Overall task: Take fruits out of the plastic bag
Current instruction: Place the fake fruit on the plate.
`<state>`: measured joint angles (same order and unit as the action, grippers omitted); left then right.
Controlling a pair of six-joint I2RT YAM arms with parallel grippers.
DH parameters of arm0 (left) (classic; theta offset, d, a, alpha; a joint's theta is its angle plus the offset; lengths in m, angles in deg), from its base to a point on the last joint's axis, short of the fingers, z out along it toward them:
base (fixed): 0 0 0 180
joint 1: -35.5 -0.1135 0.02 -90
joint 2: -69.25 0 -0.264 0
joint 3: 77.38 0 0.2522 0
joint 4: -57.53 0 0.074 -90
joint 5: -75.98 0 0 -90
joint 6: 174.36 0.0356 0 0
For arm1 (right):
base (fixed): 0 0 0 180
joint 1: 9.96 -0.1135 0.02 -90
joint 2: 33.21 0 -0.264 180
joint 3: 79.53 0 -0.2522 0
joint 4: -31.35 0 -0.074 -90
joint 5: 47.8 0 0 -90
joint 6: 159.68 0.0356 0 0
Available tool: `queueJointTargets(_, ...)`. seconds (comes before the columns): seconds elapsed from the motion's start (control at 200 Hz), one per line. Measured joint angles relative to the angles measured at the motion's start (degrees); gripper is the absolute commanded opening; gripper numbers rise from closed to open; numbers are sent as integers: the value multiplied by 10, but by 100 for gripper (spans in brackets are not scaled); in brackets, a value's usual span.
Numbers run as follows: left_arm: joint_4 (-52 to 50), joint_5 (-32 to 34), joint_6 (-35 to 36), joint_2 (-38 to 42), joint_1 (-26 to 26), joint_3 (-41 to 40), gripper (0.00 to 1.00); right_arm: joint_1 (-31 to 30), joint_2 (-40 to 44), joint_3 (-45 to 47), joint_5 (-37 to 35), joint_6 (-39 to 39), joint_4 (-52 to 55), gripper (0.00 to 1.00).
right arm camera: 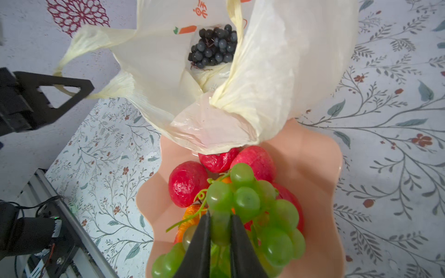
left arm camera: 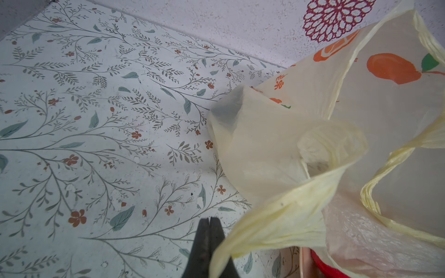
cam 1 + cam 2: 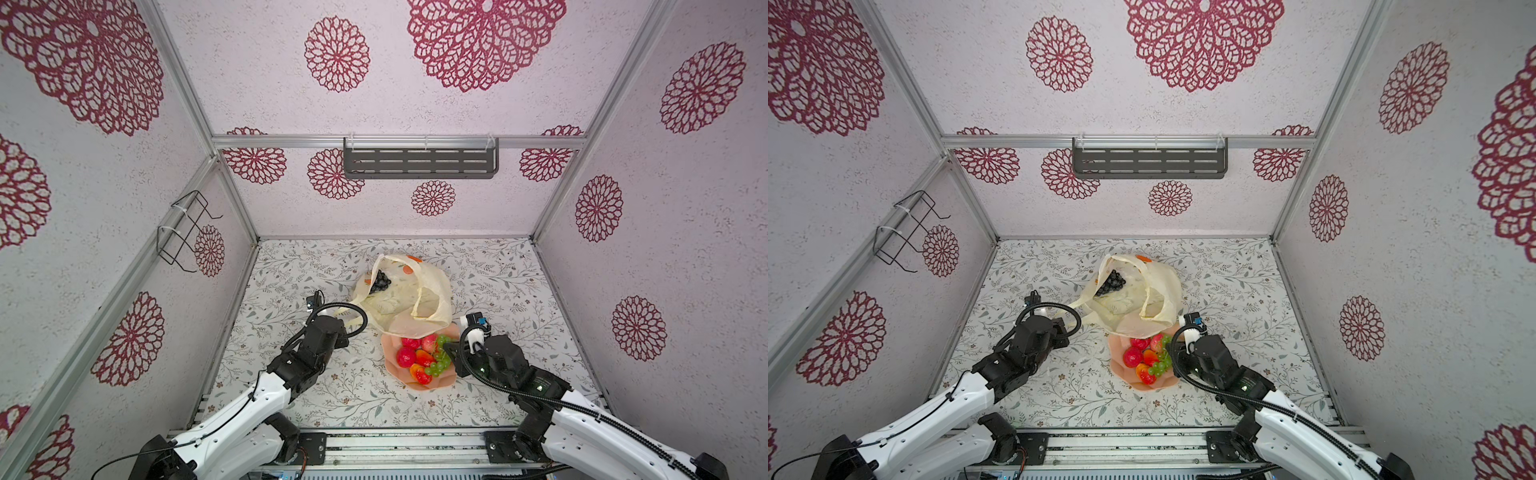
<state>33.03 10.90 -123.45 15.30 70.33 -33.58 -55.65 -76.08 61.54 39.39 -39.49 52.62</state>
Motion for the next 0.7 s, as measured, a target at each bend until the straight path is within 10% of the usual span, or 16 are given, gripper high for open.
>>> queueJointTargets(0.305,-7,9,-2,40,0,-13,3,0,-84,-35,-4,-4,2,53)
queueJointTargets(0.701,-7,11,-10,45,0,-21,3,0,-57,-42,-31,-2,18,54)
